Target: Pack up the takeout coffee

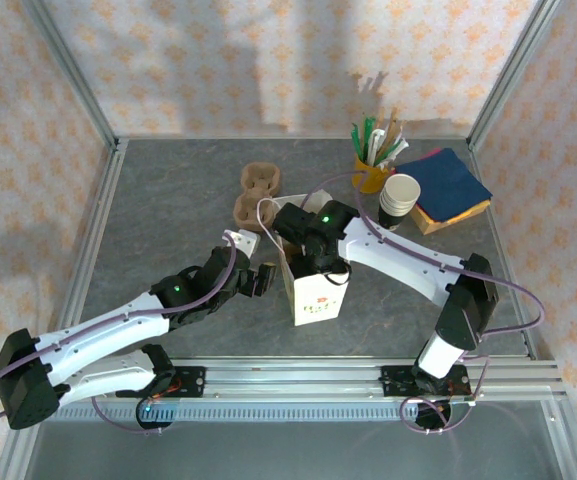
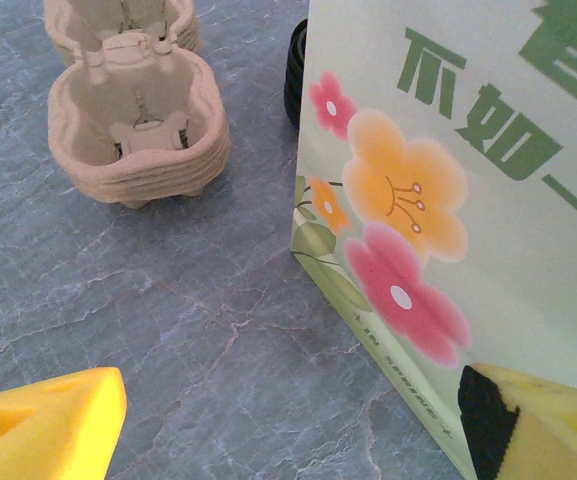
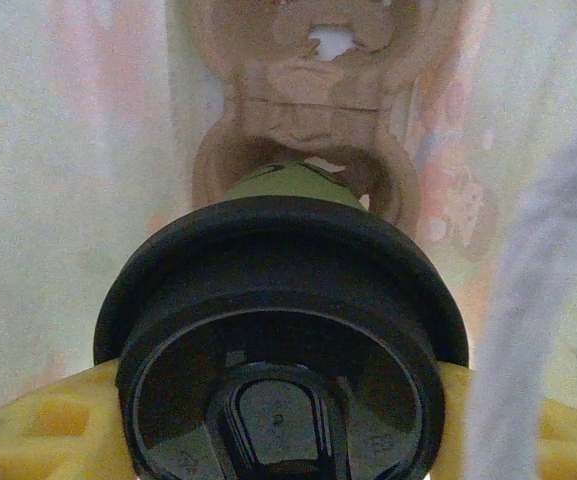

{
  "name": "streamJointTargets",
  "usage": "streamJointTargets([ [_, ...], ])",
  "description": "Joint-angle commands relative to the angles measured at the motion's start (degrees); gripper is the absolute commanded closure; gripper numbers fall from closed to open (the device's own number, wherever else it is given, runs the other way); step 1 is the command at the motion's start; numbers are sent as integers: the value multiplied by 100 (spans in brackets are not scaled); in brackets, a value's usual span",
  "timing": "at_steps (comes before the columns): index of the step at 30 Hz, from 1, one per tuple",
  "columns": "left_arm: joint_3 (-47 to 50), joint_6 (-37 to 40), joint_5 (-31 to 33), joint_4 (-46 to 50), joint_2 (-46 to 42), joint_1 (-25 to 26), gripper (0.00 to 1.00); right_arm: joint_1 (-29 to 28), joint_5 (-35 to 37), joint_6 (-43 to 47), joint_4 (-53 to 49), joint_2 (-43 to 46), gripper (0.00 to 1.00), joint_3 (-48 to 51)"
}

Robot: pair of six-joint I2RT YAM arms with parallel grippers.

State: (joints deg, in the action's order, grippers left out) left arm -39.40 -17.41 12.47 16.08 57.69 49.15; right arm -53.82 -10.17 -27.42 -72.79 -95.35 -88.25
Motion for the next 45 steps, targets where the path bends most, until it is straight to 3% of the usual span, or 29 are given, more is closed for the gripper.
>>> streamJointTargets([
  [1, -29, 62, 106, 27, -124, 34, 11, 39, 363, -119, -215, -55, 48, -196],
  [45, -40, 38, 88, 36, -39, 34, 11, 65, 306, -42, 5, -92, 47, 88],
])
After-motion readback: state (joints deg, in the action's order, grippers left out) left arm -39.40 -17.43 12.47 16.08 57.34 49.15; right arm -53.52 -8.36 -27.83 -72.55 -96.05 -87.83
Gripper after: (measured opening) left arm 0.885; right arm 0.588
